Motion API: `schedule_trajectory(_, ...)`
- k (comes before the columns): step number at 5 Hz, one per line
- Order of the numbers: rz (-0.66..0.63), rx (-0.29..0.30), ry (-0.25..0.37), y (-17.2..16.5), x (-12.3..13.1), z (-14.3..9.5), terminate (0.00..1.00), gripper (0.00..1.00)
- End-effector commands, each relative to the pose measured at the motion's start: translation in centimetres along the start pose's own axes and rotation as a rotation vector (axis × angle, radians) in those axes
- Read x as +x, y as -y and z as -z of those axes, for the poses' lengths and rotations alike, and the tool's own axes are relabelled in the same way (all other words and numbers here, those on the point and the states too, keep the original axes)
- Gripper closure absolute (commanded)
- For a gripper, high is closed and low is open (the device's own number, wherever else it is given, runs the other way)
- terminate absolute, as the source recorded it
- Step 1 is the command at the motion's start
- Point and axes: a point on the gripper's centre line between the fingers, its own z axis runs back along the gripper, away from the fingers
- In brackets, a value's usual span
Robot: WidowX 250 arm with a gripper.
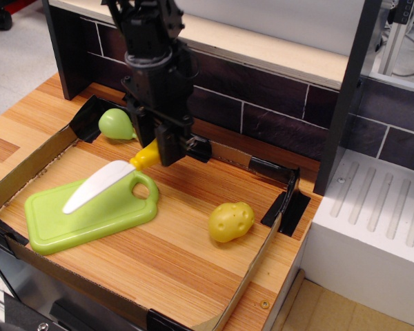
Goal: Put knife on cutting board
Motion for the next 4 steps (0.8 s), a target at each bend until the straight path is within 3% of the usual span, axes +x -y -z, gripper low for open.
schedule_trajectory(1,0.146,0.024,-0.023,-1.4,-1.1,1.0,0.0,1.0)
schedule_trajectory(3,0.192,0.033,-0.01,-1.0,-3.9,2.1,0.0,1.0)
schedule_trajectory(4,0.156,0.037,-0.016,-1.2,-3.7,2.2,0.0,0.0)
